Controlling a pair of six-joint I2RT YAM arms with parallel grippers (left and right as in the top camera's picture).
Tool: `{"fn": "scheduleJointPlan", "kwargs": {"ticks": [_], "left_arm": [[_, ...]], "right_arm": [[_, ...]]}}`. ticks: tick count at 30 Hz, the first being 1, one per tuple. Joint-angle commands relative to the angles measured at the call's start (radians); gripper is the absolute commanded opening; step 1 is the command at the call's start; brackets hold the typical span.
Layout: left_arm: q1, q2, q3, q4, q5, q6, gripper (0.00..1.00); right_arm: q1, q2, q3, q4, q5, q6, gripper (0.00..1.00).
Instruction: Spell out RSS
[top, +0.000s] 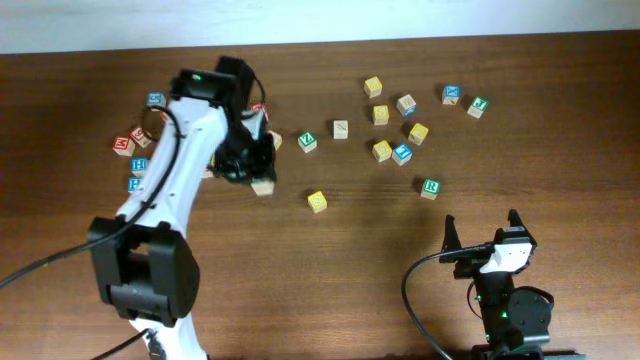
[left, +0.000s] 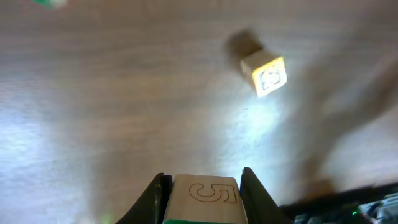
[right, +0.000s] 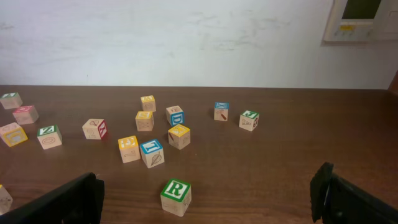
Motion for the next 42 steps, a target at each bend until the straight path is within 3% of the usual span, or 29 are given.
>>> {"fn": "scheduleJointPlan", "kwargs": {"ticks": [1,12,20,26,33,42], "left_arm": [[-0.043,-0.004,-0.124,0.057,0.016,0.011,0.22],[-0.075,-0.004,-0.38,0.238,-0.092,-0.099,0.24],[-0.076,-0.004,-0.537,0.473,-0.111,-0.105,0.24],[-0.114,-0.004,-0.587,0.511,-0.123,-0.105,0.25],[-0.133,-0.004,-0.587,0.526,-0.123,-0.106,0.37],[-0.133,-0.004,-0.587,0.489,-0.122,-0.114,0.32]], "right_arm": [[-0.007,-0.008,-0.009,-0.002,0.008,-0.004,0.98],[-0.007,-0.008,-0.009,-0.002,0.008,-0.004,0.98],[-0.007,-0.008,-0.009,-0.002,0.008,-0.004,0.98],[-0.007,-0.008,-0.009,-0.002,0.008,-0.004,0.98],[-0.007,-0.008,-0.009,-0.002,0.008,-0.004,0.99],[-0.007,-0.008,-0.009,-0.002,0.008,-0.004,0.98]]}}
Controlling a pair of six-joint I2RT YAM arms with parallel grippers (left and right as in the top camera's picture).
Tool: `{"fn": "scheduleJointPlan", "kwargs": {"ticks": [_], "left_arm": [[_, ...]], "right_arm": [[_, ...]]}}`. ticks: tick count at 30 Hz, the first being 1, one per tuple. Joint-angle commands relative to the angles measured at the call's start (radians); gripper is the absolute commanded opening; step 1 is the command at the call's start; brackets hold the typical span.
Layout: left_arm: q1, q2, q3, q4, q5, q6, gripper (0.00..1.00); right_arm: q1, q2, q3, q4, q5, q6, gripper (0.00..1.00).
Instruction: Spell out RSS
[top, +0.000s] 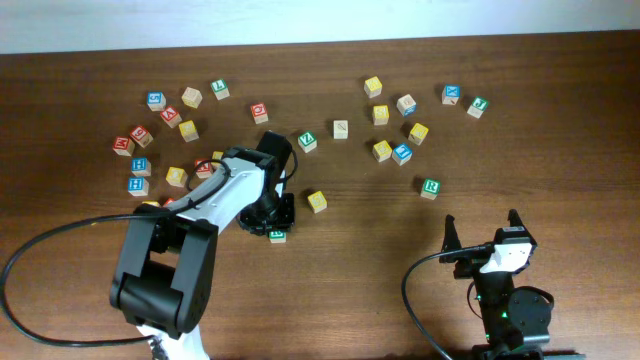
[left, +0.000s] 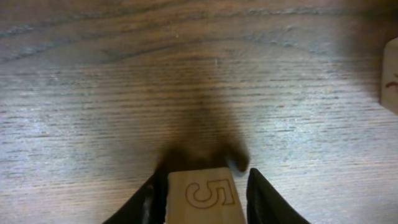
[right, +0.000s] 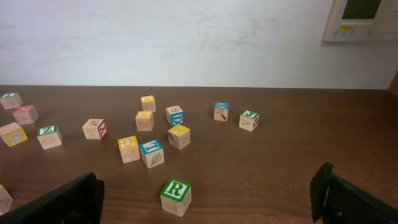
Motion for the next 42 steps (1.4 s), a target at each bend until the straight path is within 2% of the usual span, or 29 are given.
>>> {"fn": "scheduleJointPlan", "kwargs": {"ticks": [1,9,17,19,21,23,29,32,40,42], "left_arm": [[-0.006,0.024,-0.035,-0.027,0.004,-0.018,0.31],[-0.006,0.024,-0.035,-0.003,-0.02,-0.017,0.27],[-0.006,0.024,-0.034,0.01,-0.042,-0.016,0.29],[-0.006,0.024,-0.034,0.01,-0.042,-0.016,0.33],[-0.006,0.024,-0.03,0.009,-0.041,-0.017,0.44],[-0.006,0.024,-0.016,0.001,-0.041,-0.017,0.48],[-0.005,0.024,0.074,-0.063,-0.042,-0.016,0.54],[-0.004,0.024,0.145,-0.095,-0.042,0.007,0.66],[-0.004,0.024,0.408,-0.184,-0.008,0.006,0.64],[-0.006,0.024,0.421,-0.174,0.026,-0.056,0.62]], "right_arm": [[-0.007,-0.008,-0.009,-0.002,0.008,-0.004,0.98],[-0.007,-0.008,-0.009,-0.002,0.008,-0.004,0.99],[-0.007,-0.008,-0.009,-0.002,0.008,-0.004,0.98],[-0.007,-0.008,-0.009,-0.002,0.008,-0.004,0.98],[-0.007,-0.008,-0.009,-0.002,0.008,-0.004,0.98],[-0.007,-0.008,-0.009,-0.002,0.008,-0.004,0.98],[-0.007,-0.008,-0.009,-0.002,0.008,-0.004,0.98],[-0.007,-0.008,-0.009,-0.002,0.008,-0.004,0.98],[-0.007,-0.008,-0.009,-0.002,0.008,-0.004,0.98],[-0.007,-0.008,-0.009,-0.002,0.008,-0.004,0.98]]}}
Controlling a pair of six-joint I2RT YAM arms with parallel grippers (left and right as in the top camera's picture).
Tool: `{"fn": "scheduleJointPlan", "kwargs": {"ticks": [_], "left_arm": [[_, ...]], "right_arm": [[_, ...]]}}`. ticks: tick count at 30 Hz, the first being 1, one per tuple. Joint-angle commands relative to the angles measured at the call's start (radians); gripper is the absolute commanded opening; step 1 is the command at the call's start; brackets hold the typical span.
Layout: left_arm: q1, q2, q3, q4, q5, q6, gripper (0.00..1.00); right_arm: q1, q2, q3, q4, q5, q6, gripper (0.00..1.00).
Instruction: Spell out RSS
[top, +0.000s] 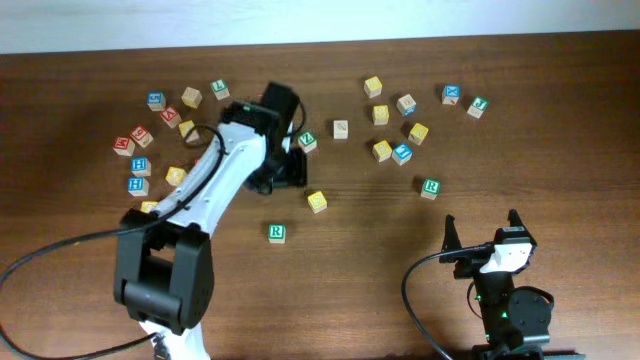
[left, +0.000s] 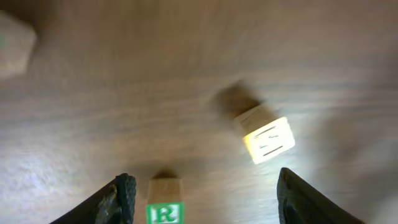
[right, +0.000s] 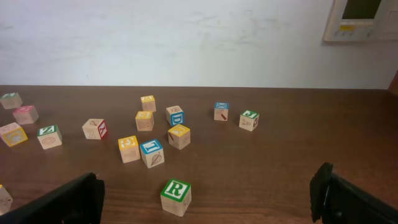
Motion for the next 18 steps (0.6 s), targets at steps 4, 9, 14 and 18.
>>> {"fn": "scheduleJointPlan", "kwargs": {"ticks": [4,9,14,18], "left_arm": [[-0.028,0.01,0.035,0.016,0.051,-0.164,0.63],[-0.103,0.01,-0.014,0.06,-0.062,-0.312,0.62],[-0.161,0.01,-0.062,0.104,-0.126,-0.412,0.63],[-0.189,0.01,-0.099,0.144,-0.177,-0.534,0.64]], "right_arm": [[-0.007,-0.008,-0.009,-0.002,0.008,-0.004,0.98],[-0.007,-0.008,-0.009,-0.002,0.008,-0.004,0.98],[-0.007,-0.008,-0.009,-0.002,0.008,-0.004,0.98],[-0.007,-0.008,-0.009,-0.002,0.008,-0.004,0.98]]}}
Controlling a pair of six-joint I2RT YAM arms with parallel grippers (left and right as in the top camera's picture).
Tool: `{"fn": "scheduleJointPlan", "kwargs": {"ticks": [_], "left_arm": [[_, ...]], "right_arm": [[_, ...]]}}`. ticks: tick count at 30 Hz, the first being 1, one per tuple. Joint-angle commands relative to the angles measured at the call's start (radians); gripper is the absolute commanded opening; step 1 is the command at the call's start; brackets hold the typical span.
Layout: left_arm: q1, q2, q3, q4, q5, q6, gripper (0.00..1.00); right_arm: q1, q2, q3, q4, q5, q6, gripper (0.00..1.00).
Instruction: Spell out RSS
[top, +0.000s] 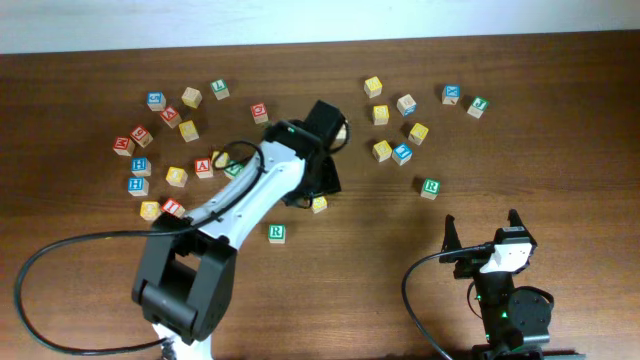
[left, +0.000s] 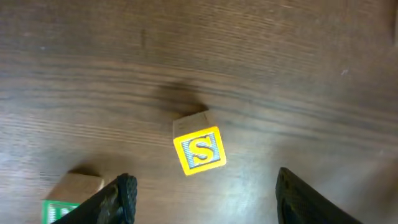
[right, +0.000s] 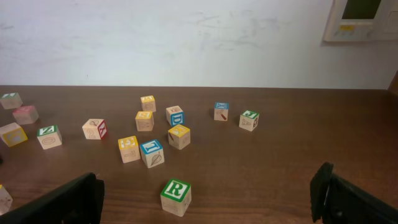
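Note:
A green R block (top: 276, 232) stands alone on the brown table (top: 560, 120), and its corner shows at the lower left of the left wrist view (left: 67, 200). A yellow S block (top: 318, 204) lies up and to the right of it. My left gripper (left: 204, 190) hangs open right above that S block (left: 199, 149), which lies between the two black fingers (left: 126, 194) and touches neither. My right gripper (right: 205, 202) rests open near the front right, nothing in it. A second green R block (right: 176, 196) sits just ahead of it.
Several letter blocks are scattered at the back left (top: 160, 150) and at the back right (top: 400, 130). The second green R block (top: 430, 187) lies below the right group. My left arm (top: 240, 200) stretches across the middle. A white wall (right: 186, 37) backs the table.
My left gripper, open both times, has moved to the right and now hangs over the yellow S block, which was ahead of it to the right. The green R block stays put.
My left gripper was shut on a block with a 5 on its side, held up near the left group. Then it held that block down on the table in front. Later it stood open and away, the green R block left there. It now hangs over the S block.

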Motion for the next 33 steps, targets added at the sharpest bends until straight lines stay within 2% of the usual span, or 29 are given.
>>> {"fn": "scheduleJointPlan", "kwargs": {"ticks": [1,6,9,16,26,30,33], "left_arm": [[-0.022,0.009,-0.047,0.036,-0.077,-0.15,0.64],[-0.028,0.009,-0.093,0.102,-0.078,-0.153,0.64],[-0.028,0.009,-0.112,0.124,-0.078,-0.153,0.59],[-0.029,0.009,-0.153,0.198,-0.078,-0.153,0.56],[-0.041,0.011,-0.241,0.296,-0.132,-0.153,0.56],[-0.041,0.011,-0.241,0.301,-0.15,-0.153,0.41],[-0.041,0.011,-0.241,0.301,-0.15,-0.152,0.4]], "right_arm": [[-0.007,-0.008,-0.009,-0.002,0.008,-0.004,0.98],[-0.007,-0.008,-0.009,-0.002,0.008,-0.004,0.98],[-0.007,-0.008,-0.009,-0.002,0.008,-0.004,0.98],[-0.007,-0.008,-0.009,-0.002,0.008,-0.004,0.98],[-0.007,-0.008,-0.009,-0.002,0.008,-0.004,0.98],[-0.007,-0.008,-0.009,-0.002,0.008,-0.004,0.98],[-0.007,-0.008,-0.009,-0.002,0.008,-0.004,0.98]]}}
